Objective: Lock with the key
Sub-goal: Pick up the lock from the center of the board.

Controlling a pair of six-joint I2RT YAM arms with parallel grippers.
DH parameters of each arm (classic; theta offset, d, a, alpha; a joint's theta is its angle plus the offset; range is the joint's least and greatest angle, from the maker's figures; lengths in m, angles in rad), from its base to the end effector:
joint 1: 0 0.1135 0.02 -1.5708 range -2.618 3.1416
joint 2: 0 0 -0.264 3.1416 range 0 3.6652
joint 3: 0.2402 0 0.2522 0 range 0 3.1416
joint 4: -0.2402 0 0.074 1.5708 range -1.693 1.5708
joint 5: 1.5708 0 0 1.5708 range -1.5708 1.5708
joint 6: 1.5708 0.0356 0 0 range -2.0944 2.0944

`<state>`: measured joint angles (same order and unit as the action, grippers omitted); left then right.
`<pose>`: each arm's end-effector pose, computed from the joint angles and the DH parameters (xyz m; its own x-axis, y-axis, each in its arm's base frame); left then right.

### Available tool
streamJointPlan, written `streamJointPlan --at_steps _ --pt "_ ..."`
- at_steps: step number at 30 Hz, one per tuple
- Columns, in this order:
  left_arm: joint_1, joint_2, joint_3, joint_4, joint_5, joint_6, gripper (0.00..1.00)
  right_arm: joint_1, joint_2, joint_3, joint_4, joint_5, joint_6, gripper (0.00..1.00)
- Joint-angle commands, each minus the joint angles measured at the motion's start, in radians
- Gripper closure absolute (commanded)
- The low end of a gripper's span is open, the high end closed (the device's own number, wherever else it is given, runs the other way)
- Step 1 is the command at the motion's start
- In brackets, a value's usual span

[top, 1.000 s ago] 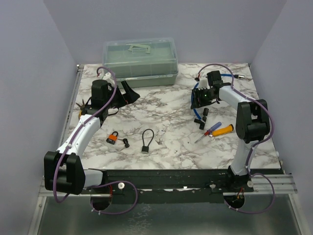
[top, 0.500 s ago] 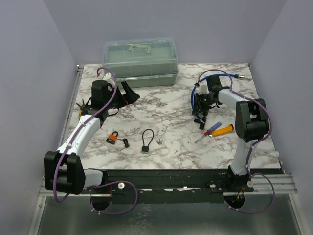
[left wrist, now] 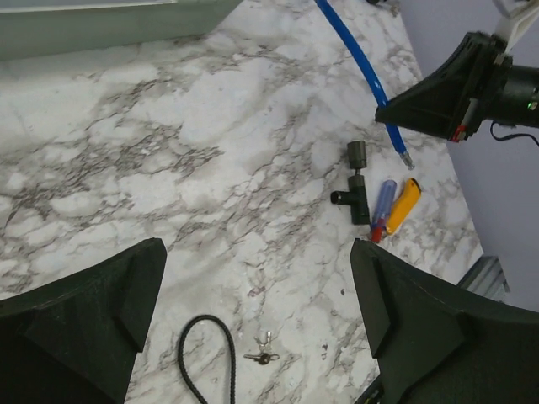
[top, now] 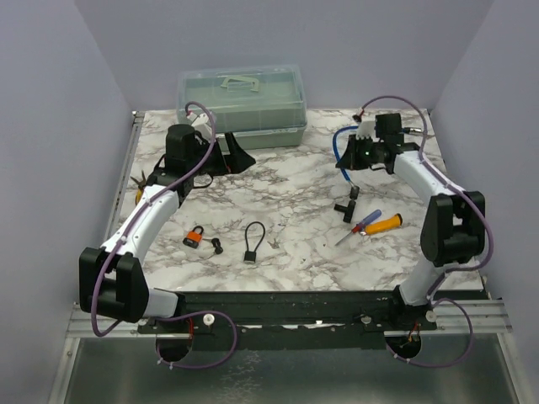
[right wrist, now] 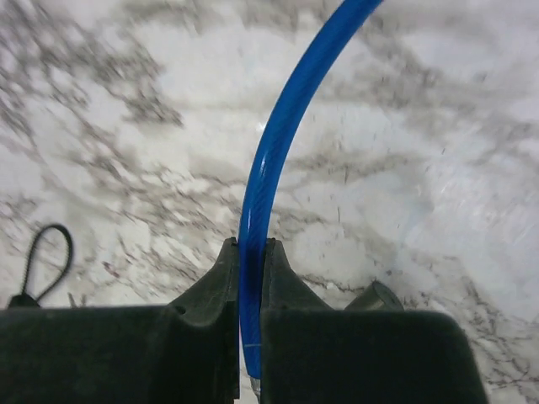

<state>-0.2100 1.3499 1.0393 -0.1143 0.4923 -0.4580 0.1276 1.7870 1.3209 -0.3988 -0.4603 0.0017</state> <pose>0.2994 -0.0810 0.3099 -0.6291 -0.2643 -0.7310 0.3643 0.7305 -0.5776 0.3859 0.0655 0.2343 -0.7555 -0.0954 -0.6481 -0.3985 0.8521 0.3392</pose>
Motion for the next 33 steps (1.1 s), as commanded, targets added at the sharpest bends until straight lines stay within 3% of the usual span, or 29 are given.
streamJointPlan --at_steps 1,14,21,33 --pt "-0.042 0.041 0.105 0.007 0.119 0.027 0.01 -0.016 -0.146 -0.018 0.195 -0.095 0.103 1.00" --pt "-0.157 0.238 0.360 0.068 0.209 -0.202 0.02 -0.016 -0.344 -0.215 0.630 -0.259 0.324 1.00" --pt "-0.220 0.379 0.453 0.156 0.184 -0.341 0.12 -0.014 -0.371 -0.298 0.686 -0.314 0.352 1.00" --pt "-0.308 0.549 0.585 0.177 0.130 -0.335 0.20 0.006 -0.410 -0.361 0.719 -0.350 0.354 1.00"
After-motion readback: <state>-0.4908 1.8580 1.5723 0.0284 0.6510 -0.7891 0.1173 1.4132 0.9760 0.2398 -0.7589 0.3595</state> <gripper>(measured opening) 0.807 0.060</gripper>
